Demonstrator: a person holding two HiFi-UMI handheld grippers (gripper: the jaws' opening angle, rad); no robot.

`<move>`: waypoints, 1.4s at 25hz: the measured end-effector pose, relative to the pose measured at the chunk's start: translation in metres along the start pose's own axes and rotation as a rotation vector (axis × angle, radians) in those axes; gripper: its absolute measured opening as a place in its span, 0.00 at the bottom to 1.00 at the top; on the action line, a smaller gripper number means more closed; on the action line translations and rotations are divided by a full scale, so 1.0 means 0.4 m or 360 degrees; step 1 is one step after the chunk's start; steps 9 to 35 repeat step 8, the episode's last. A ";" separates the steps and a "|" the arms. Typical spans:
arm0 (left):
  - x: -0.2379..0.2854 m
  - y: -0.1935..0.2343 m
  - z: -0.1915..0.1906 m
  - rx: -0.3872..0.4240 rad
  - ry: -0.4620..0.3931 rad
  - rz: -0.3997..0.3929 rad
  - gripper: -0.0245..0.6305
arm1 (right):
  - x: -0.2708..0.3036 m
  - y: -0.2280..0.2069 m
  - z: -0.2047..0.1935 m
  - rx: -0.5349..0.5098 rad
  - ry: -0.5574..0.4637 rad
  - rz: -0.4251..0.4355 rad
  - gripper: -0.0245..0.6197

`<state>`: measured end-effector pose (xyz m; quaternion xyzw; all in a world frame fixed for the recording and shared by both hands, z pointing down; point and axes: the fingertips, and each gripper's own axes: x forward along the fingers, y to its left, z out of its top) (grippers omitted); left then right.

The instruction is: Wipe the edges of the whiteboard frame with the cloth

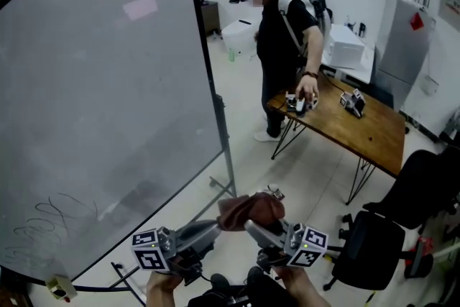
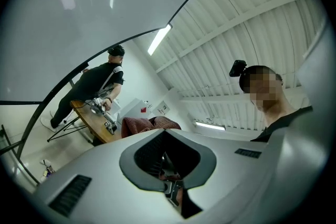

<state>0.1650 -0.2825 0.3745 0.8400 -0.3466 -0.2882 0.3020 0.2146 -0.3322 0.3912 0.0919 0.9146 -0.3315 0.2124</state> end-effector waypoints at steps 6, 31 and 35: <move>-0.031 0.020 0.039 0.0018 0.0000 -0.0055 0.02 | 0.047 -0.008 -0.014 -0.0052 -0.0003 -0.0001 0.22; -0.036 0.033 0.061 0.0042 0.0014 -0.0076 0.02 | 0.070 -0.019 -0.010 -0.0080 -0.0020 0.0008 0.22; -0.036 0.033 0.061 0.0042 0.0014 -0.0076 0.02 | 0.070 -0.019 -0.010 -0.0080 -0.0020 0.0008 0.22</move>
